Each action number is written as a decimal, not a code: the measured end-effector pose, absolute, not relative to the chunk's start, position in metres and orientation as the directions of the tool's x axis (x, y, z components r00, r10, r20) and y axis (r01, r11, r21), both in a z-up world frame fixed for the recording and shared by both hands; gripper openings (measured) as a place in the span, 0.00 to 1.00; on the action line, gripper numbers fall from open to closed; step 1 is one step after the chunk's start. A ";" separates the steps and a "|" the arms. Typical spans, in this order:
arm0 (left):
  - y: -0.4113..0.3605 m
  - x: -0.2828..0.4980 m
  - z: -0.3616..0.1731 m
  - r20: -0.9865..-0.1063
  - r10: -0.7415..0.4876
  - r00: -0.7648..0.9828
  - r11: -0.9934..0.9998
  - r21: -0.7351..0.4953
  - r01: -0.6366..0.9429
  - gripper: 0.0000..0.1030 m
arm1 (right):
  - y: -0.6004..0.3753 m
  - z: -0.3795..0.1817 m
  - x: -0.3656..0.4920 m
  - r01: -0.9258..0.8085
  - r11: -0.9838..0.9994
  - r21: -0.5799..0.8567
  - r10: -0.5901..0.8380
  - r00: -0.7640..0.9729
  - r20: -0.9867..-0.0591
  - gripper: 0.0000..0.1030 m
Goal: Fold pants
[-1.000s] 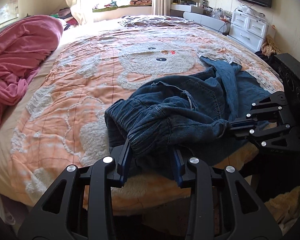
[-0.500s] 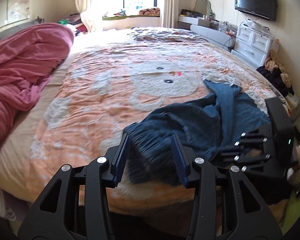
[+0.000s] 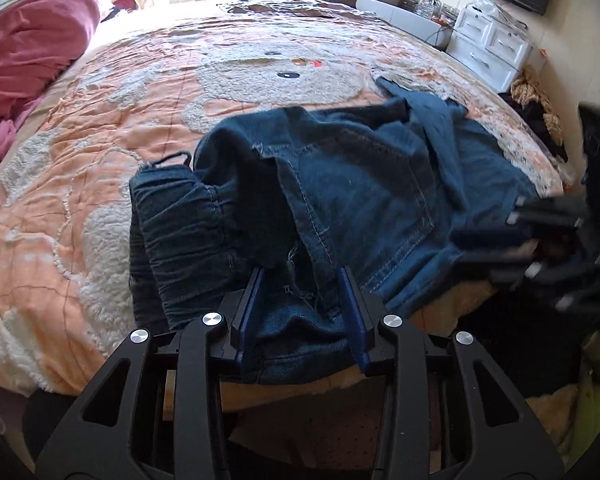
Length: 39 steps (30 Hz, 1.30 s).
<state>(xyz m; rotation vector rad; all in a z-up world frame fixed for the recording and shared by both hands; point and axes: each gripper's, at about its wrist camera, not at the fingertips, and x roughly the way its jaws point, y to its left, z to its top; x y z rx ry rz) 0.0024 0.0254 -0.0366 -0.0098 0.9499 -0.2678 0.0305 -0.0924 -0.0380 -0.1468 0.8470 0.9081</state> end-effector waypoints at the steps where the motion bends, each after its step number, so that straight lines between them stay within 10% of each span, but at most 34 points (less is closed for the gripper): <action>1: 0.025 0.001 -0.038 -0.800 -0.231 0.554 0.967 -0.122 0.225 0.29 | -0.095 -0.031 0.030 -0.738 0.637 0.222 0.640 0.346 -0.686 0.27; 16: 0.022 0.005 -0.038 -0.789 -0.228 0.570 0.968 -0.120 0.221 0.29 | -0.067 -0.064 0.059 -0.665 0.737 0.117 0.466 0.376 -0.801 0.27; 20: 0.019 0.001 -0.021 -0.765 -0.239 0.599 0.966 -0.124 0.227 0.32 | -0.082 -0.034 0.052 -0.620 0.781 0.069 0.453 0.487 -0.747 0.48; 39: -0.042 0.039 0.021 -0.735 -0.309 0.604 0.938 -0.132 0.319 0.53 | -0.177 0.007 0.073 -0.365 0.927 -0.084 0.224 0.720 -0.657 0.74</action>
